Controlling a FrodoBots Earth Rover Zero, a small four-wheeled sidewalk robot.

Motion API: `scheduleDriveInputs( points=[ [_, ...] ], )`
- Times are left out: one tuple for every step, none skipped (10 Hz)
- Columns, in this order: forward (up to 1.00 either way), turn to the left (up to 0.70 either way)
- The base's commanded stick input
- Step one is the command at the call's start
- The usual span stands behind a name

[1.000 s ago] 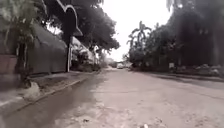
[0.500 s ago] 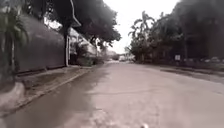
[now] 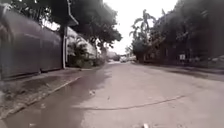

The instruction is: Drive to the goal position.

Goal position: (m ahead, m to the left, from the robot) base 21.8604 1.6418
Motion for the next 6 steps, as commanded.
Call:
scheduleDriveInputs(
  points=[
    [1.0,0.0],
    [1.0,0.0],
    [1.0,0.0],
    [1.0,0.0],
    [1.0,0.0],
    [1.0,0.0]
  ],
)
